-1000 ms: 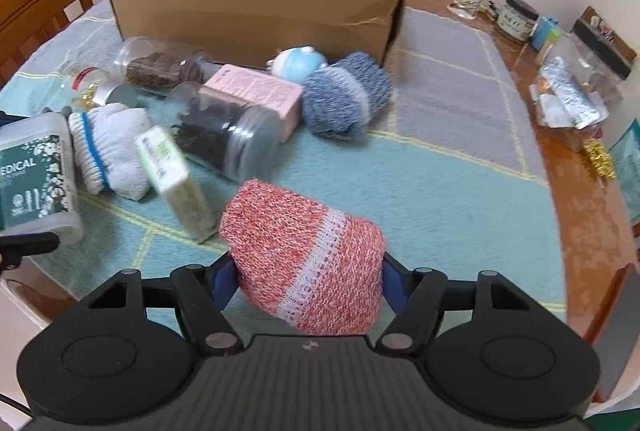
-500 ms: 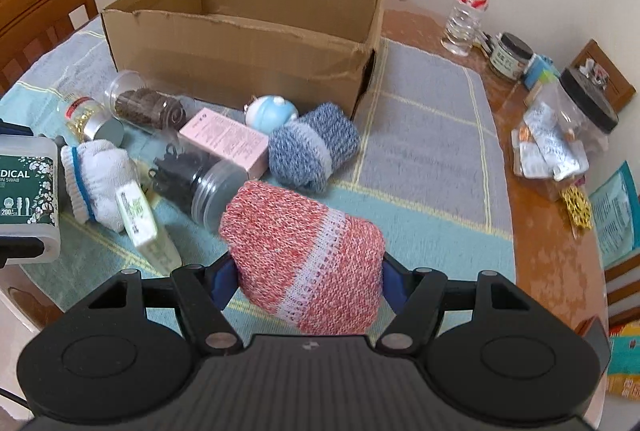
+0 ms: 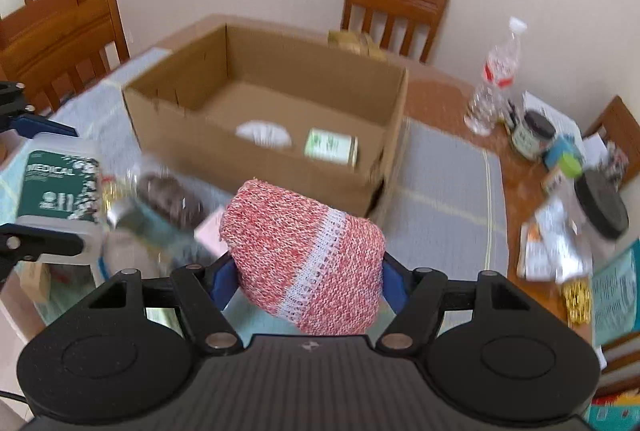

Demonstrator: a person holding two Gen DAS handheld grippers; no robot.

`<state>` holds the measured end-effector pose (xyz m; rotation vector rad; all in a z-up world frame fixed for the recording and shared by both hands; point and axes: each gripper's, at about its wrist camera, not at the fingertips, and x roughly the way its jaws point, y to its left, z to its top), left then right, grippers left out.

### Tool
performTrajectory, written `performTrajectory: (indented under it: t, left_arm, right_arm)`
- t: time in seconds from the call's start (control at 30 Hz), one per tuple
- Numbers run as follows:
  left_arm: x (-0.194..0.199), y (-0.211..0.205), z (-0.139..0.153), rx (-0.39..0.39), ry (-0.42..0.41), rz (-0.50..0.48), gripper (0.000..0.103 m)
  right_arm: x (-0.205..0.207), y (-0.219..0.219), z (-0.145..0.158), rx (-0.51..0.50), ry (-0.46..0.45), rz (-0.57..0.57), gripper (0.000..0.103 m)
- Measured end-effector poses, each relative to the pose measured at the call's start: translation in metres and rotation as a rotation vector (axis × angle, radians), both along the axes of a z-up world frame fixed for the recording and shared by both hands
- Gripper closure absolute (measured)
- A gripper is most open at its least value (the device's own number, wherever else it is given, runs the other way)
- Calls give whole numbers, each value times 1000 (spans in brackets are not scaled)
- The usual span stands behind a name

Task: Organize objects
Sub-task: 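Carry the sock with right tool while left tool carries the tub, releasing both into the box, then move right tool toward another C&S tissue pack while left tool approaches the white-pink medicine box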

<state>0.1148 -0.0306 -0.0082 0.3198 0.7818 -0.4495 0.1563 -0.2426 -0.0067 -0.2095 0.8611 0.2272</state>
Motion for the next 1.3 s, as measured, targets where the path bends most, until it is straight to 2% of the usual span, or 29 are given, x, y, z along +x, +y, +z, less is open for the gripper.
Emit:
performTrajectory:
  t: [0.2, 0.37, 0.5, 0.67, 0.77, 0.83, 1.1, 1.3]
  left_arm:
    - [49, 9, 27, -46, -30, 68, 18]
    - [94, 18, 44, -67, -73, 128, 20]
    - [132, 25, 44, -64, -89, 182, 20]
    - [170, 32, 32, -61, -71, 237, 20]
    - [184, 37, 27, -66, -50, 291, 11]
    - [187, 39, 27, -72, -56, 307, 5]
    - [160, 39, 38, -31, -67, 316, 3]
    - [126, 47, 24, -23, -34, 352, 1]
  right_arm:
    - [38, 3, 24, 15, -65, 30, 28]
    - [80, 3, 31, 47, -58, 11, 28]
    - [102, 4, 29, 58, -48, -13, 15]
    - [100, 1, 28, 51, -58, -12, 3]
    - [95, -3, 24, 34, -51, -18, 2]
    - [92, -6, 22, 27, -39, -21, 2]
    - [75, -3, 22, 14, -25, -19, 0]
    - [52, 10, 8, 13, -9, -13, 0]
